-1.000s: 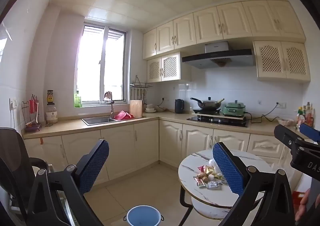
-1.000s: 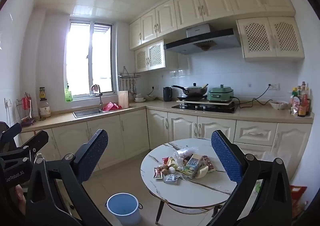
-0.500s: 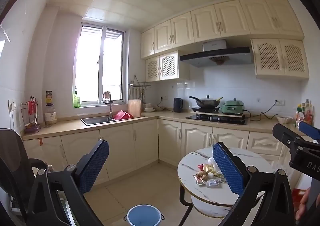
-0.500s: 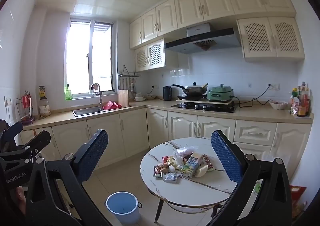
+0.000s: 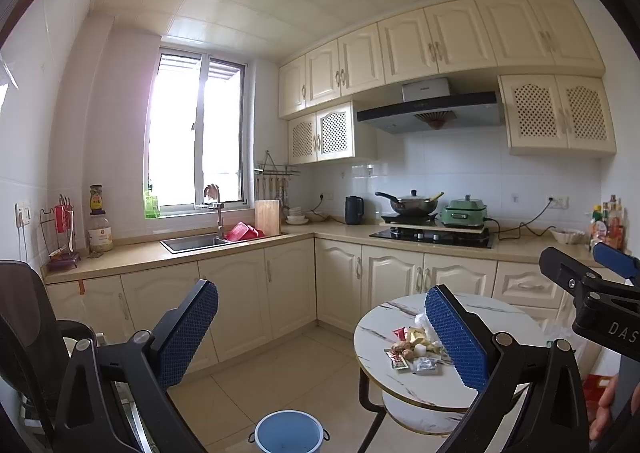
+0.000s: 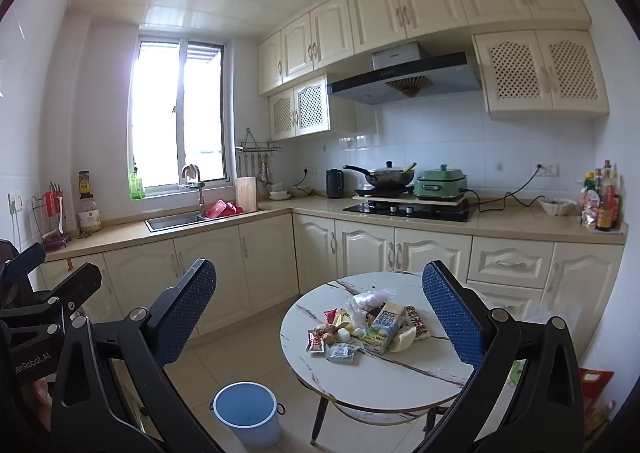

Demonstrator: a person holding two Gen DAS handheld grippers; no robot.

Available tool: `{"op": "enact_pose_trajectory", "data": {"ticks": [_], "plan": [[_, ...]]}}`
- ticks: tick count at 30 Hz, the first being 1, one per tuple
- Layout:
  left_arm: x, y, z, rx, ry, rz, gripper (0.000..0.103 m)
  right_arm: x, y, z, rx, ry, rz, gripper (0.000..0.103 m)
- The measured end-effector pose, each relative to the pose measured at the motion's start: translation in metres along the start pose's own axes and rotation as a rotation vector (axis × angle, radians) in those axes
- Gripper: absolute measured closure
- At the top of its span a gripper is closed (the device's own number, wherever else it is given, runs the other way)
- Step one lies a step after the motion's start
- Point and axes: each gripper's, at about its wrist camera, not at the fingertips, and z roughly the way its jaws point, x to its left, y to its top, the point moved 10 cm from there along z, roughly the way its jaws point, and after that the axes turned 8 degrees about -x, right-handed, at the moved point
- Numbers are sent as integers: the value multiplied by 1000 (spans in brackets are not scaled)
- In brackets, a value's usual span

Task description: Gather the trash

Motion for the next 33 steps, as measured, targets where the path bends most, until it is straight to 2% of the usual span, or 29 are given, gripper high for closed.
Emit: {"op": "enact_pose_trajectory", "data": {"ticks": [33], "plan": [[-3,-1,1,2,-4,16,1,-4,-10,5,22,-5,-2,0]]}}
